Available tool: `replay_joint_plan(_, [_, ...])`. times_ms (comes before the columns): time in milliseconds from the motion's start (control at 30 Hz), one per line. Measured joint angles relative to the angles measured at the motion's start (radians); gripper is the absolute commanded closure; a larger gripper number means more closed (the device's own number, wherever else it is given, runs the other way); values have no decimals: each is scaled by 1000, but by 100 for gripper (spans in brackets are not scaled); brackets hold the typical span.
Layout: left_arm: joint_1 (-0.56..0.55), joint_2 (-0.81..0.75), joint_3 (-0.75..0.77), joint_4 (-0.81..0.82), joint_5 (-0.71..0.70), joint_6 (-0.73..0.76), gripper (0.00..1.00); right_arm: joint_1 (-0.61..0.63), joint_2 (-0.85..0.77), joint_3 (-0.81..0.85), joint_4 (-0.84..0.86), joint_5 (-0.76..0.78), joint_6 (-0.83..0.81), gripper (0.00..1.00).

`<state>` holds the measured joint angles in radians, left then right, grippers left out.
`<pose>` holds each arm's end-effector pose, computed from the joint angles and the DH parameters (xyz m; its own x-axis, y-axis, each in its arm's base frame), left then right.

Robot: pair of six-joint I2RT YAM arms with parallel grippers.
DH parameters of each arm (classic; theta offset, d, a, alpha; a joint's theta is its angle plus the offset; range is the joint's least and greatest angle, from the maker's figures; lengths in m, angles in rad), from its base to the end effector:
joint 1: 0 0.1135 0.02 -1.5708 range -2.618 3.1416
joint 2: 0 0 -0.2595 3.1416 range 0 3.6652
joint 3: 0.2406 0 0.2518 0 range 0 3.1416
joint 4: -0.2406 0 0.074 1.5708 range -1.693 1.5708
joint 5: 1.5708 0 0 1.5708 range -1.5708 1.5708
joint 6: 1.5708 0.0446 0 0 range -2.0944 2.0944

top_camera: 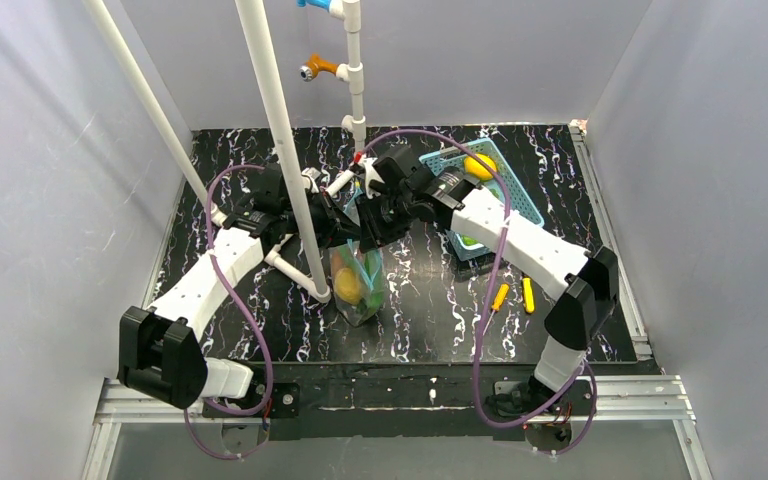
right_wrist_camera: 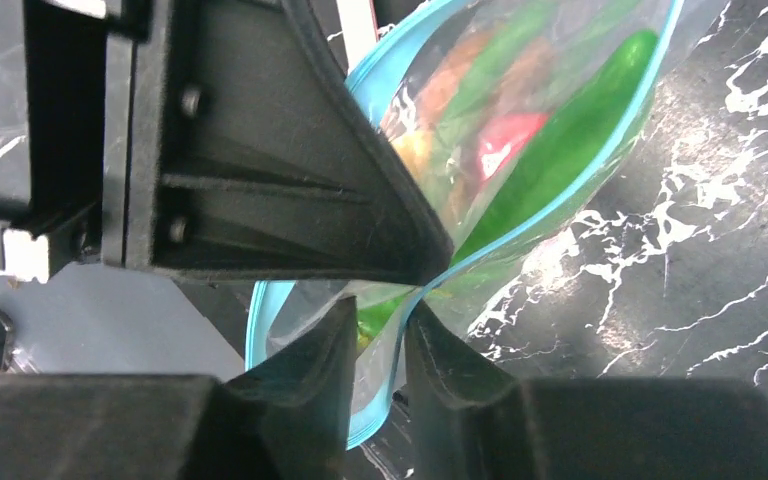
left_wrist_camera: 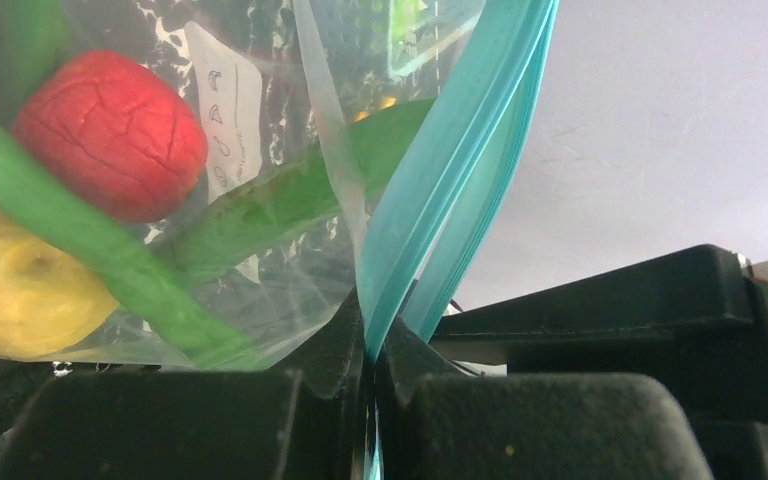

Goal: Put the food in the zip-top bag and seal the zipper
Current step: Adjust the zipper food storage bag at the center of the board.

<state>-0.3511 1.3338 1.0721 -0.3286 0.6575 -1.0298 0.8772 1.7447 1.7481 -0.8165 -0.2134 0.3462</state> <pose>0.2738 -0.1293 0.2996 -0.9112 -0.3888 -0.1363 -0.0623 0.4569 -0.8873 0.2421 0.3060 0.3445 -0.7234 -0.3514 -0.5943 -0.6369 0.6720 0.3779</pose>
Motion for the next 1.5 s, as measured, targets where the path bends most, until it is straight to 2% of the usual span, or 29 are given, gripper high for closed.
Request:
replay_joint_plan(233, [0,-5,-17,17,-12,-8,100,0,-143,-188,121,-48,25,25])
replay_joint_plan(333, [0,-5,-17,19,-16,-9,100,0,-219,-260,166,-67,51,13])
replay_joint_plan(433, [0,-5,-17,19,-18,-11,100,4,-270,-319,230,-87,85,5])
replay_joint_plan(533, [0,-5,-17,19,-21,-15,100,21,-297,-382,309,-84,124,4])
replay_joint_plan(600, [0,-5,-17,18,-23,-20,100,59,-299,-417,348,-14,121,5])
replay_joint_plan(700, [0,-5,-17,18,-23,-29,100,146,-298,-465,391,154,88,12])
replay_joint_plan(733, [0,-5,-17,18,-23,-31,100,173,-296,-480,407,221,68,19])
replay_joint_plan(800, [0,-5,-17,16,-23,-38,100,216,-287,-491,423,340,32,40])
replay_joint_plan(833, [0,-5,-17,15,-23,-41,100,237,-275,-490,436,422,9,47])
replay_joint_plan(1000, [0,-5,-9,5,-32,-41,78,256,-259,-497,475,630,-71,80])
replay_joint_plan(1067, [0,-5,3,-8,-33,-34,69,250,-281,-533,528,672,-124,97])
replay_joint_plan(1200, [8,-8,22,-30,-30,2,57,202,-377,-637,592,625,-234,99])
replay_joint_plan(1367, [59,-44,46,-99,-29,117,40,51,-496,-717,616,403,-355,99])
replay_joint_plan(1400, [76,-61,51,-114,-34,151,27,18,-500,-717,617,352,-380,99])
replay_joint_plan(1500, [115,-120,64,-148,-53,279,22,-48,-499,-717,611,219,-444,99])
